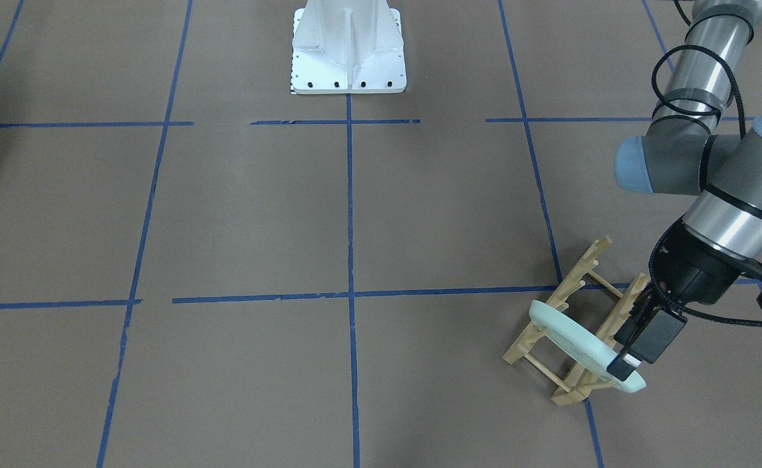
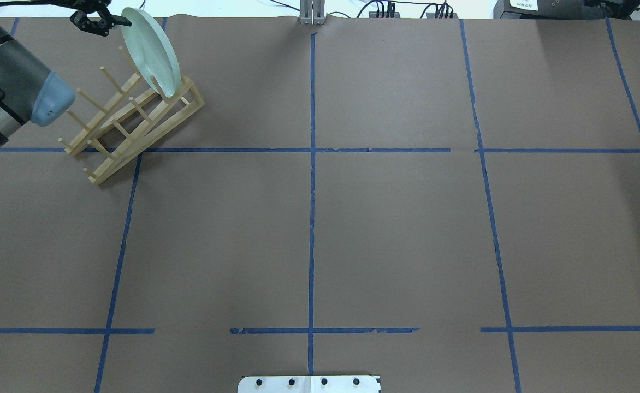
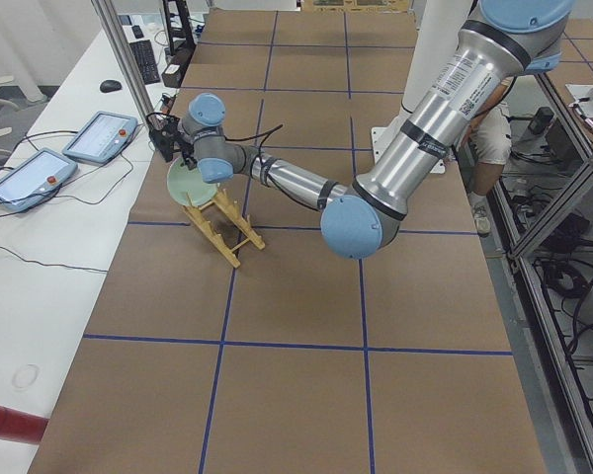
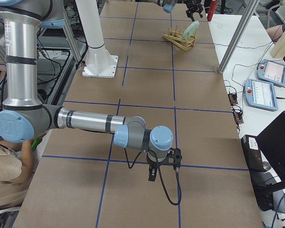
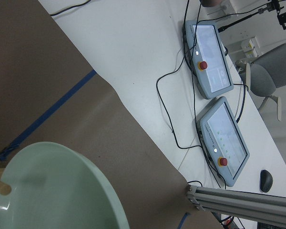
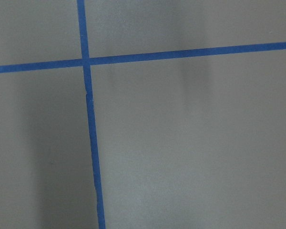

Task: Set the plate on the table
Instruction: 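Move the left gripper toward the pale green plate in the wooden rack, then close the left gripper on the rim of the pale green plate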

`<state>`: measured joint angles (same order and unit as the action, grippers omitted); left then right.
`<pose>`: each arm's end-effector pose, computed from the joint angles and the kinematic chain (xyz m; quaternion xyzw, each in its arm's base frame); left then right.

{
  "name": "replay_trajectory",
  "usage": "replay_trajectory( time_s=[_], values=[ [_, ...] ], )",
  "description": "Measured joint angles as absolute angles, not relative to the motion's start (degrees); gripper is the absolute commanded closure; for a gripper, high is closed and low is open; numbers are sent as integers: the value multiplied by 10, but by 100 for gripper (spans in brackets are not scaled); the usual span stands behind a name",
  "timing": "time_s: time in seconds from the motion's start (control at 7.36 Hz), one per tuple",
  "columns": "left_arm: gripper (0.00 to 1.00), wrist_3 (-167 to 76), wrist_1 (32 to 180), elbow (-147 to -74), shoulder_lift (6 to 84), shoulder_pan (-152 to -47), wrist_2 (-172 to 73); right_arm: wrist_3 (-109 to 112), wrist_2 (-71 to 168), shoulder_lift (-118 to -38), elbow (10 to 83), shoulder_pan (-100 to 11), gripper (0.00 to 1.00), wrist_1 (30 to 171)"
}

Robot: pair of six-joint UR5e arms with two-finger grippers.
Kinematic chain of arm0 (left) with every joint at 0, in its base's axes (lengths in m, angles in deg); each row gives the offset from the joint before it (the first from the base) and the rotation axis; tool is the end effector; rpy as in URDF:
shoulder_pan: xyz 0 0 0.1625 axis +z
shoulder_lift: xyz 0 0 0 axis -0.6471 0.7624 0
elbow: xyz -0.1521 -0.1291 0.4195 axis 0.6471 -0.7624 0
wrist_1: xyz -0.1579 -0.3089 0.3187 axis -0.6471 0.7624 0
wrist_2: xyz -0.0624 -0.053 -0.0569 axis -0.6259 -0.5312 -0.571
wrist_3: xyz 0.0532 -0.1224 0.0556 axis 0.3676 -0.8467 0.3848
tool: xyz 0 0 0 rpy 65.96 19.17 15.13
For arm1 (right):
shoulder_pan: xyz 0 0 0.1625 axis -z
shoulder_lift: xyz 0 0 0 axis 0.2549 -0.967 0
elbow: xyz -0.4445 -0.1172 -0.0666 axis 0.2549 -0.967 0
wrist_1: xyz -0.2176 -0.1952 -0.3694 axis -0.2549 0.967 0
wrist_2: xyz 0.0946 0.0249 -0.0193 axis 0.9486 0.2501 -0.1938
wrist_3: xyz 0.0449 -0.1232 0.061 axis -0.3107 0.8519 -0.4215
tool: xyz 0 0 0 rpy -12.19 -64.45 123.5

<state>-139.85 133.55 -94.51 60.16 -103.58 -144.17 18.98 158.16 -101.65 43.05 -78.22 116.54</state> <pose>0.3174 -0.7842 0.3348 0.0513 0.6076 -0.4110 0.6777 0.0618 -0.5081 0.7724 -0.0390 -0.3651 0.0371 0.9294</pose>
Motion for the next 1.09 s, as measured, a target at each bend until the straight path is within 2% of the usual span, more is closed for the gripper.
replay_trajectory(
  time_s=[0.14, 0.54, 0.68, 0.82, 1.09],
  values=[
    [14, -1407, 1337, -945, 601, -1033, -1441, 190, 1582, -1017, 431, -782, 0, 1165],
    [15, -1415, 1340, -945, 595, -1026, -1441, 190, 1582, -1017, 431, -782, 0, 1165],
    [45, -1415, 1342, -945, 594, -1022, -1441, 190, 1582, -1017, 431, -782, 0, 1165],
    [98, -1415, 1344, -945, 593, -1020, -1441, 190, 1582, -1017, 431, -782, 0, 1165],
    [100, -1415, 1347, -946, 592, -1020, -1441, 190, 1582, -1017, 431, -782, 0, 1165]
  ],
)
